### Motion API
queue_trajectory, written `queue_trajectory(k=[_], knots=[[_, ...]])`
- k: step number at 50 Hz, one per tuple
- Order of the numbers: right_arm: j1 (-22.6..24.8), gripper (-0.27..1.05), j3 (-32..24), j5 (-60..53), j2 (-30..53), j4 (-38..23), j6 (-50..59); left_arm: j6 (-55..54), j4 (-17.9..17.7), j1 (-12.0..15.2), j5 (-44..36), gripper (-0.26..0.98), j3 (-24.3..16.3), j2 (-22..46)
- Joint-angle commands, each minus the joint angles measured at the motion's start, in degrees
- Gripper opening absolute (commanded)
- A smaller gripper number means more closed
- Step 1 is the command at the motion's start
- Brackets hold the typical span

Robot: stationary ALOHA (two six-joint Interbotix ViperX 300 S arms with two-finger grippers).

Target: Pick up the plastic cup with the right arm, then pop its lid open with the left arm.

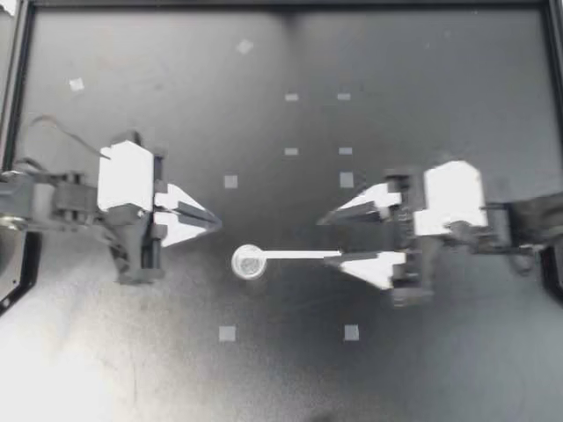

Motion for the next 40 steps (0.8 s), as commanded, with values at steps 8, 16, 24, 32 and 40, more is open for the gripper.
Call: queue_trajectory(k=[8,16,24,32,40], knots=[[-0.26,0.67,-6.5,-0.62,9.4,-0.09,4.48,0.44,0.0,-1.32,-4.31,0.06,-2.29,5.8],[-0.18,0.67,-8.35,-0.62,13.01,-0.7,6.24,0.53,0.09,-2.02,-5.36,0.06,-2.9,9.23],[-0.09,0.67,-9.76,-0.18,15.12,-1.67,7.56,0.53,0.09,-2.02,-5.45,0.06,-2.9,11.78],[0.35,0.67,-11.95,1.58,17.75,-1.67,8.26,0.53,0.09,-2.02,-5.45,0.06,-2.81,12.92],[0.44,0.69,-14.06,2.81,20.04,-1.76,8.53,0.44,0.09,-2.11,-5.54,0.06,-2.81,13.54]])
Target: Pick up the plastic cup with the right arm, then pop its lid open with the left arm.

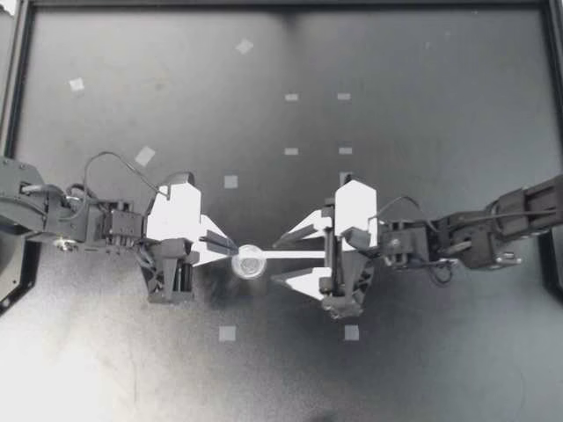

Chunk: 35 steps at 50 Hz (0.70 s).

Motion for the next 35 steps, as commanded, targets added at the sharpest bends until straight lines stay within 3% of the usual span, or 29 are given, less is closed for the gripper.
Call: queue_trajectory(k=[1,15,35], knots=[[0.44,0.7,-1.67,0.53,0.0,-0.18,0.18,0.0,0.09,-0.44,-0.62,0.06,-0.97,-0.35],[0.35,0.71,-4.04,2.99,1.85,-0.09,0.35,-0.26,0.09,-2.29,-3.16,0.06,-1.23,1.58],[0.35,0.71,-5.89,3.96,3.52,-0.09,0.35,0.09,0.18,-2.29,-3.34,0.06,-0.79,2.55]])
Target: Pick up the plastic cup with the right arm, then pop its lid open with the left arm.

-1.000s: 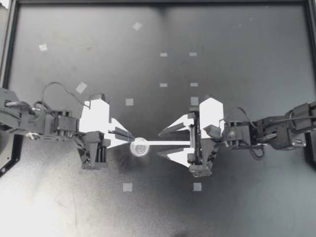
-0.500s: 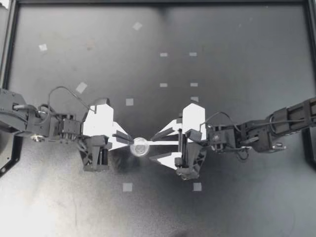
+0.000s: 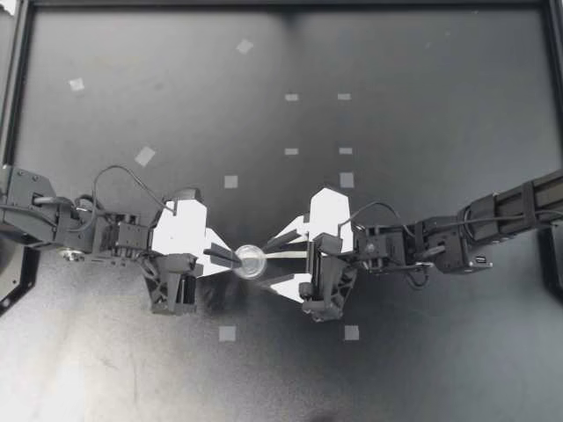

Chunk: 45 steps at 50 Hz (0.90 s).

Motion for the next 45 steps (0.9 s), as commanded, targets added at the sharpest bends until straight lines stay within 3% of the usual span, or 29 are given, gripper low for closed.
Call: queue_trajectory(k=[1,25,45], knots=[[0.18,0.71,-1.05,-0.26,-0.7,-0.09,0.0,0.09,0.0,-0.18,-0.44,0.06,-0.53,-0.44],[0.26,0.7,-3.25,2.81,0.44,-0.79,0.0,0.09,0.09,-0.18,-1.41,0.06,-0.44,2.11],[0.62,0.64,-3.52,11.25,-2.9,-9.23,-0.44,0.09,0.0,-0.18,-1.49,0.06,-0.44,2.11]])
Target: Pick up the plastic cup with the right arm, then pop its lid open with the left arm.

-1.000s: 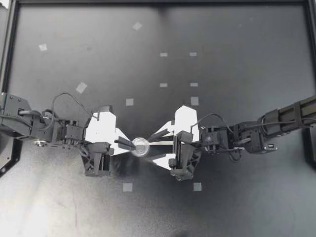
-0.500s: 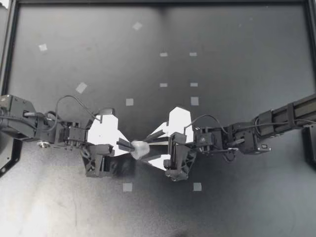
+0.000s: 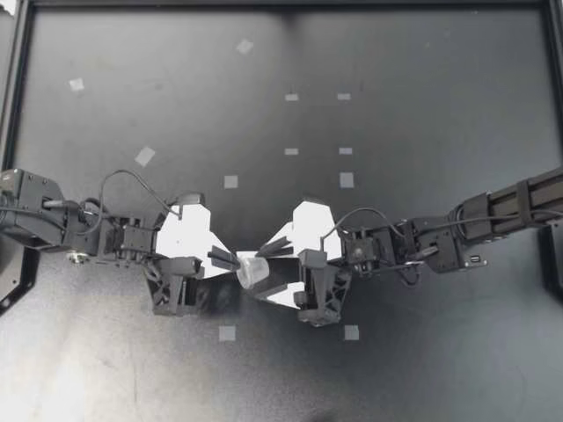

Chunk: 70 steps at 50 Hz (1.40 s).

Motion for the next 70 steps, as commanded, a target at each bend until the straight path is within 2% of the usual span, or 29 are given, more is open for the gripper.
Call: queue_trajectory(k=[1,13,32,38,43,52,62,67,70], knots=[[0.62,0.62,-0.53,1.67,-2.64,-1.32,0.09,0.09,0.0,-0.18,-0.53,0.06,-0.44,-0.62],[0.62,0.46,-1.76,2.29,-2.11,-1.41,0.09,0.0,0.0,-0.09,-0.53,0.06,-0.62,-0.62],[0.62,0.35,-2.11,2.55,-2.9,-1.49,0.09,-0.35,0.0,-0.18,-0.62,0.06,-0.79,-0.97],[0.62,0.34,-1.58,1.85,-4.31,-1.41,0.18,-0.7,0.0,-0.18,-3.25,0.06,0.09,-2.81],[0.62,0.34,0.0,-0.7,-6.77,-1.41,0.09,-1.23,-0.26,-0.18,-9.05,0.06,2.37,-5.98],[0.53,0.34,5.89,-13.62,-12.74,-1.41,-0.09,-5.27,-1.14,-0.09,-23.55,0.07,8.09,-12.48],[-0.09,0.34,12.48,-31.03,-15.56,-1.14,-2.37,-12.39,-3.08,-0.18,-46.05,0.07,16.26,-18.72],[-0.18,0.34,13.97,-38.14,-15.38,-0.26,-5.36,-16.79,-3.25,-0.18,-55.9,0.07,17.84,-19.16],[-0.26,0.34,14.15,-40.69,-15.12,0.79,-7.73,-20.65,-3.34,-0.18,-58.71,0.07,17.4,-18.54]])
